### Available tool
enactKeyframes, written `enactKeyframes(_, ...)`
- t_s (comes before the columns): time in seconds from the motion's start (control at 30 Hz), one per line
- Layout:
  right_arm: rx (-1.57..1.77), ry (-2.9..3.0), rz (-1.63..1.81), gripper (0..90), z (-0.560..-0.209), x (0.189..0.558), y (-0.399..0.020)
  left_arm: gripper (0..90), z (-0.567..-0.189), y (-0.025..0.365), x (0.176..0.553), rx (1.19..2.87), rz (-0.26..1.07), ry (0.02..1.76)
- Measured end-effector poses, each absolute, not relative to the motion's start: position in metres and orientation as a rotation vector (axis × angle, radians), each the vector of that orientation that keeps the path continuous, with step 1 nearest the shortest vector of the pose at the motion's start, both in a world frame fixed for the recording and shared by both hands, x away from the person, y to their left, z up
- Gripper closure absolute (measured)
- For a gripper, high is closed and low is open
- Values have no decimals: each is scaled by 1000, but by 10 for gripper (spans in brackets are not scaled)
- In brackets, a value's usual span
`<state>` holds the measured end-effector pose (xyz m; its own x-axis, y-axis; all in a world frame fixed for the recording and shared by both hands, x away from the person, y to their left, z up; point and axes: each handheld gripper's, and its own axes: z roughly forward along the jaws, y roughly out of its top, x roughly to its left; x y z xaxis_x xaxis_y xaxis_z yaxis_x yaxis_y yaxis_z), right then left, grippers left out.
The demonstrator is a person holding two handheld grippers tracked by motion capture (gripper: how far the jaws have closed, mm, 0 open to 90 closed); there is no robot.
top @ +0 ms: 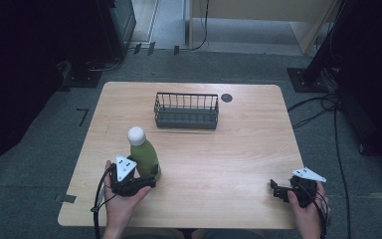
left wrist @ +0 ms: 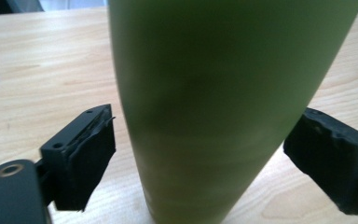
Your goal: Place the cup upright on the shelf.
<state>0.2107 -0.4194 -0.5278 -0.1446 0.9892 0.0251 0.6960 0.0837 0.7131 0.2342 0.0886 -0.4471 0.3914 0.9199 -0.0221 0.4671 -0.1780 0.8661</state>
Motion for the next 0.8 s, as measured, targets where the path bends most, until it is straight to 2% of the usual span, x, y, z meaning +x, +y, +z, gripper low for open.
enactKeyframes(0.03, 1657, 1897, 820, 0, -528, 211, -419, 143, -447, 87, 235, 1785, 682, 1217)
enactKeyframes(0.27, 1656, 1897, 820, 0, -528, 211, -419, 145, -448, 82, 242, 1773, 657, 1231)
enactKeyframes(0.37, 1657, 1897, 820, 0, -528, 211, -419, 200, -446, 81, 242, 1748, 690, 1226)
enactKeyframes(0.8, 1657, 1896, 820, 0, -528, 211, -419, 209, -440, 78, 247, 1718, 695, 1191)
